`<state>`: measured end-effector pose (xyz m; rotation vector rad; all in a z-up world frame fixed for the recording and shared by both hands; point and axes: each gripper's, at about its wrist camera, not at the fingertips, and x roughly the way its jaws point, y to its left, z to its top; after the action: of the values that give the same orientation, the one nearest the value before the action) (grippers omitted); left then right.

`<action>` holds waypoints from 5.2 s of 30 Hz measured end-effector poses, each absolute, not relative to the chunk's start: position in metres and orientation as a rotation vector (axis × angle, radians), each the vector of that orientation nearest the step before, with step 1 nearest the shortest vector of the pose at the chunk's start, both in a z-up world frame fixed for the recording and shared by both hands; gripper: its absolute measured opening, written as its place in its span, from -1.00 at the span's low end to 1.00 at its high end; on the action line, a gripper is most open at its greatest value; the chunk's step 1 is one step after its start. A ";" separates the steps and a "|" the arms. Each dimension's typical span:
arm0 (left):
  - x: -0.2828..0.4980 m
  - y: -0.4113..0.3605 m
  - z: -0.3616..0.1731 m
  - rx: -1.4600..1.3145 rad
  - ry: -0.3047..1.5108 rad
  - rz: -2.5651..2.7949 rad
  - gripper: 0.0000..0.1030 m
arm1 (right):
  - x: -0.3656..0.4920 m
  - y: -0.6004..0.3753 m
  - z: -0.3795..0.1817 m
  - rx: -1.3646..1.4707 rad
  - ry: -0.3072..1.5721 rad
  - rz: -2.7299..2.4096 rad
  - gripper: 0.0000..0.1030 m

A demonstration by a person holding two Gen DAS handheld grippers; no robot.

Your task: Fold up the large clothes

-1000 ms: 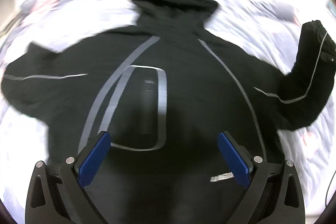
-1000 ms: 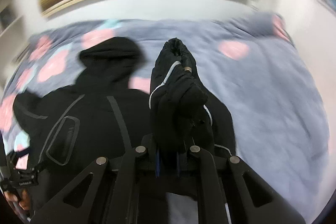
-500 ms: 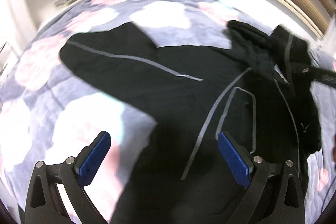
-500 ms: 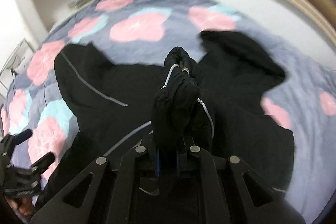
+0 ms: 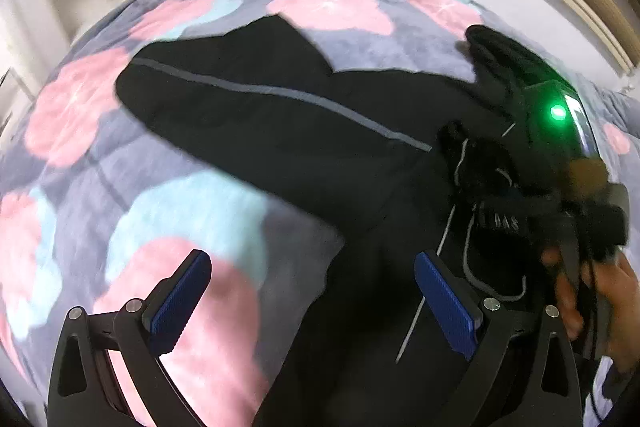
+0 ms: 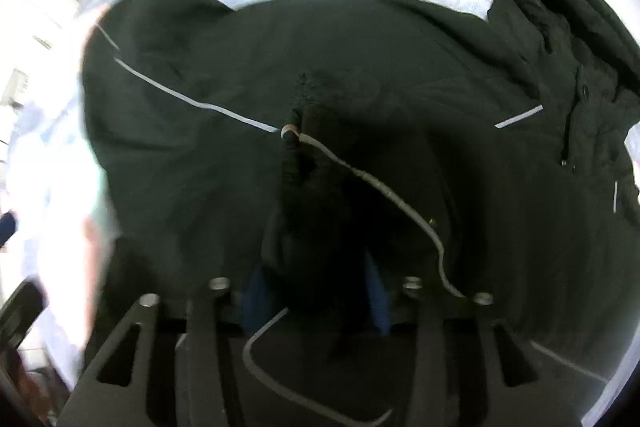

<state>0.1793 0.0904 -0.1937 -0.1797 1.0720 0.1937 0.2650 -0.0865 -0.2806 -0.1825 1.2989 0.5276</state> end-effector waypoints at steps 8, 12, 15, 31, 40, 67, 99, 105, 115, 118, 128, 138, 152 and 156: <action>0.235 0.074 -0.200 -0.279 1.072 -0.069 0.97 | 0.241 -0.193 -0.220 -0.080 1.187 0.411 0.09; 0.266 0.061 -0.221 -0.355 1.100 -0.187 0.95 | 0.238 -0.276 -0.230 -0.050 1.222 0.195 0.17; 0.292 0.050 -0.243 -0.412 1.150 -0.255 0.77 | 0.234 -0.319 -0.242 0.023 1.263 0.118 0.17; 0.308 0.054 -0.205 -0.487 1.046 -0.322 -0.67 | 0.231 -0.367 -0.241 0.029 1.219 0.046 0.18; 0.312 0.073 -0.293 -0.458 1.272 -0.155 -0.60 | 0.254 -0.333 -0.319 -0.033 1.297 0.007 0.25; 0.311 -0.066 -0.289 -0.008 1.250 -0.140 0.40 | 0.265 -0.331 -0.299 -0.047 1.329 -0.009 0.30; 0.091 -0.003 -0.173 -0.369 1.178 -0.090 0.40 | -0.004 -0.328 -0.199 0.018 1.295 0.169 0.32; 0.075 0.042 -0.165 -0.419 1.130 -0.064 0.40 | -0.014 -0.310 -0.187 -0.015 1.256 0.160 0.32; 0.075 0.180 -0.139 -0.411 1.069 -0.011 0.41 | 0.009 -0.253 -0.170 0.154 1.194 0.004 0.32; 0.082 0.231 -0.138 -0.445 1.047 0.011 0.41 | 0.009 -0.222 -0.176 0.178 1.201 -0.001 0.32; 0.164 0.411 -0.153 -0.615 0.929 0.164 0.40 | 0.004 -0.130 -0.209 0.008 1.280 0.001 0.32; 0.276 0.490 -0.231 -0.720 0.983 0.196 0.40 | 0.038 -0.108 -0.234 -0.019 1.373 -0.014 0.32; 0.316 0.509 -0.292 -0.811 0.994 0.131 0.01 | 0.064 -0.062 -0.255 -0.130 1.429 0.069 0.32; 0.315 0.500 -0.274 -0.747 0.960 0.095 -0.65 | 0.073 -0.048 -0.254 -0.158 1.415 0.092 0.32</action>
<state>0.3155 0.5005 -0.2740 -0.7466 0.9599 0.0949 0.0731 -0.0481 -0.2537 -0.1576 1.4150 0.0918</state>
